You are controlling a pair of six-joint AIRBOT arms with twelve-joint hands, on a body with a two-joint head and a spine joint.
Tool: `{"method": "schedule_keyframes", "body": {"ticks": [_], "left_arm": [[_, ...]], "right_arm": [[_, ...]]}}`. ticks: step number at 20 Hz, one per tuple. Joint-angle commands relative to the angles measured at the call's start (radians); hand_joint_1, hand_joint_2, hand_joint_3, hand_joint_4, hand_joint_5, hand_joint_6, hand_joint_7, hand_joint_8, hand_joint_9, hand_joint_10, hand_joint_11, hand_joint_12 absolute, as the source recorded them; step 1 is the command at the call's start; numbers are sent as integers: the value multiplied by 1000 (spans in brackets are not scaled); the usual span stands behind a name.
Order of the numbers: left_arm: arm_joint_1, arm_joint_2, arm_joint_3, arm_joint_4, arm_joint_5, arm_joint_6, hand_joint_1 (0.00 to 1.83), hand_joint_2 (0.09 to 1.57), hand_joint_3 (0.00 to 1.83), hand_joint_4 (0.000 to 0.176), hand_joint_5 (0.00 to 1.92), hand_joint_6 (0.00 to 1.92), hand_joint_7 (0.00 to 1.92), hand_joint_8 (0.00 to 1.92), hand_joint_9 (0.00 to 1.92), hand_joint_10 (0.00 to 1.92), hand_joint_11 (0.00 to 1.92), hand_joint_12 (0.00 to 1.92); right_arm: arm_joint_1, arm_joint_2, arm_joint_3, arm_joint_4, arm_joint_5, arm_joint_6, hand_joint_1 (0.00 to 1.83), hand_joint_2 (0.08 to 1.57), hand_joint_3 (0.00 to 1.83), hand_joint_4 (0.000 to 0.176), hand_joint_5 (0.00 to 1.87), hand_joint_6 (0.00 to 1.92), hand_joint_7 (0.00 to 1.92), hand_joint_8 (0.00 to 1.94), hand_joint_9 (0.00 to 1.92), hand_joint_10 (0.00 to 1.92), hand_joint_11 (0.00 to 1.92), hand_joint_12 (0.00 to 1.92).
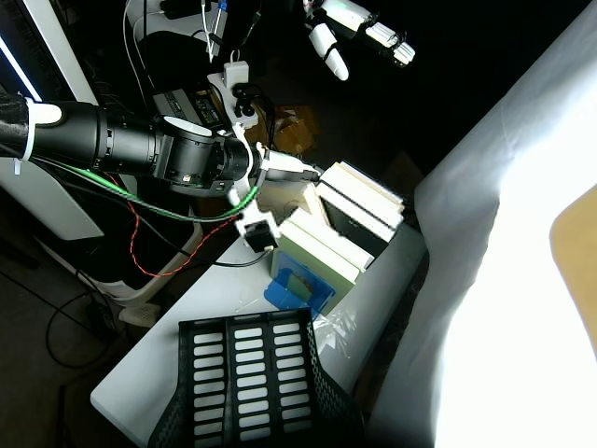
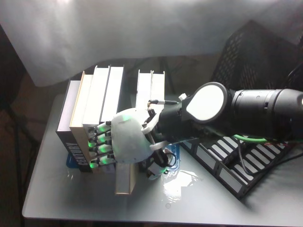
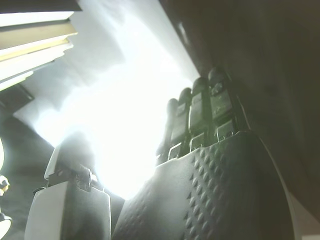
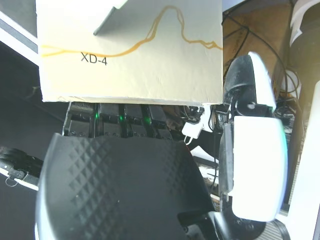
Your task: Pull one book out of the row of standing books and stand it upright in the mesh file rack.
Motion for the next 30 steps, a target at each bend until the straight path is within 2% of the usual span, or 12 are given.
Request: {"method": "schedule_keyframes", "body": {"ticks": [1, 2, 4, 5, 6, 7, 12, 15, 17, 18, 20, 30], "left_arm": [[7, 12, 0, -21, -147, 1, 268, 1345, 11, 5, 0, 0, 0, 0, 0, 0, 0, 0], [7, 14, -1, -21, -149, 1, 228, 1358, 14, 0, 0, 0, 0, 0, 0, 0, 0, 0], [7, 15, -2, -22, -151, 1, 209, 1384, 20, 0, 0, 0, 0, 0, 0, 0, 0, 0], [7, 15, -2, -22, -152, 1, 163, 1380, 12, 0, 0, 0, 0, 0, 0, 0, 0, 0], [8, 15, -3, -24, -153, 1, 145, 1374, 7, 5, 0, 0, 0, 0, 0, 0, 0, 0], [9, 16, -4, -25, -155, 1, 143, 1371, 5, 3, 0, 0, 0, 0, 0, 0, 0, 0], [13, 17, -5, -30, -160, 1, 153, 1370, 4, 13, 0, 0, 0, 0, 0, 0, 0, 0], [16, 17, -5, -33, -163, 1, 118, 1372, 3, 4, 0, 0, 0, 0, 0, 0, 0, 0], [17, 17, -6, -35, -164, 1, 139, 1366, 0, 9, 0, 0, 0, 0, 0, 0, 0, 0], [18, 17, -6, -36, -164, 1, 142, 1366, 0, 8, 0, 0, 0, 0, 0, 0, 0, 0], [21, 17, -8, -38, -164, 1, 169, 1366, 0, 10, 0, 0, 0, 0, 0, 0, 0, 0], [24, 24, -18, -38, -166, 1, 136, 1364, 0, 2, 0, 0, 0, 0, 0, 0, 0, 0]], "right_arm": [[-12, 2, 1, -4, -19, 1, 759, 1043, 15, 0, 78, 32, 95, 36, 43, 18, 0, 0], [-16, -1, 1, -11, -20, 1, 924, 987, 0, 0, 421, 29, 524, 22, 336, 302, 0, 1013], [-26, -4, 1, -23, -22, 1, 1075, 1052, 21, 0, 814, 188, 992, 182, 656, 940, 210, 1737], [-29, -5, 1, -23, -22, 1, 1086, 1023, 257, 0, 917, 1129, 1267, 1758, 1235, 1827, 1128, 1914], [-32, -6, 1, -23, -22, 1, 1056, 758, 1003, 0, 888, 1583, 1487, 1890, 1490, 1902, 1424, 1920], [-33, -8, 3, -23, -22, 1, 1090, 579, 1294, 0, 975, 1600, 1495, 1901, 1538, 1920, 1563, 1921], [-34, -10, 14, -22, -22, 1, 1091, 540, 1327, 0, 1007, 1574, 1374, 1842, 1300, 1864, 1242, 1921], [-34, -10, 23, -20, -21, 5, 1137, 591, 1134, 0, 1004, 1413, 1309, 1915, 1270, 1916, 1204, 1921], [-33, -10, 30, -20, -13, 16, 1347, 796, 739, 0, 932, 1104, 964, 1390, 887, 1636, 878, 1921], [-33, -10, 32, -20, -9, 19, 1388, 812, 545, 0, 1060, 839, 1107, 972, 942, 1368, 836, 1782], [-31, -10, 32, -20, 1, 28, 1397, 818, 479, 0, 1099, 803, 1182, 769, 960, 1266, 763, 1773], [36, 52, -38, -20, 110, 83, 1379, 1097, 2, 0, 1033, 858, 1119, 932, 770, 1276, 442, 1884]]}}
